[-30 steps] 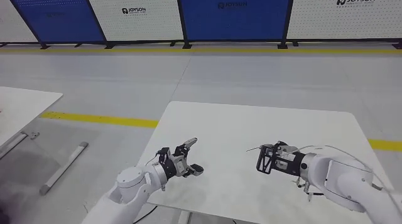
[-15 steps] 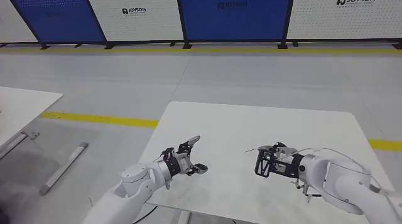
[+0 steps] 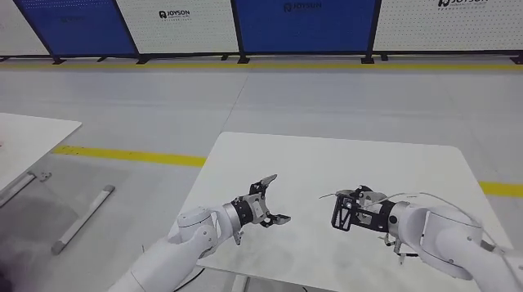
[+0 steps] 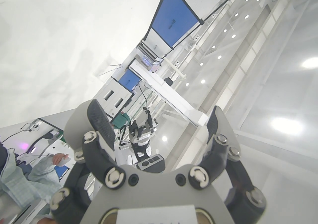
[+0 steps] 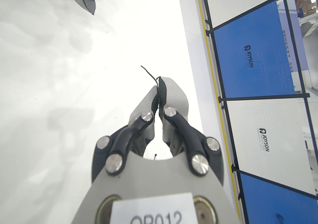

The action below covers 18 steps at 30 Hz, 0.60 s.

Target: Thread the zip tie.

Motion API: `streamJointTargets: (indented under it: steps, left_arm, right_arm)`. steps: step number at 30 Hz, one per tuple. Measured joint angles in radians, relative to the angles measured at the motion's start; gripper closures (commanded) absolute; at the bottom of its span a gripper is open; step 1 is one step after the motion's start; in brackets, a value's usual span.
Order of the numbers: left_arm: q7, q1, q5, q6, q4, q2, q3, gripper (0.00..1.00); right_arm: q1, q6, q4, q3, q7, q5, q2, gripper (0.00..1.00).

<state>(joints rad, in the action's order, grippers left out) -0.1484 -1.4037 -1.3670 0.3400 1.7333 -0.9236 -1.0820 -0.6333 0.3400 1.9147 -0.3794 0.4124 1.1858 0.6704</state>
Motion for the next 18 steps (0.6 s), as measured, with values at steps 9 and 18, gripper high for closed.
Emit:
streamJointTargets:
  steps: [9, 18]
  left_arm:
    - [0.009, -0.013, 0.041, -0.040, 0.026, -0.004, 0.002, 0.00]
    - [0.098, -0.002, 0.070, -0.020, 0.091, -0.021, 0.048, 0.00]
  right_arm:
    - [-0.003, 0.000, 0.034, 0.003, 0.015, 0.096, 0.020, 1.00]
    - [0.062, 0.000, 0.043, 0.066, 0.067, 0.113, 0.083, 1.00]
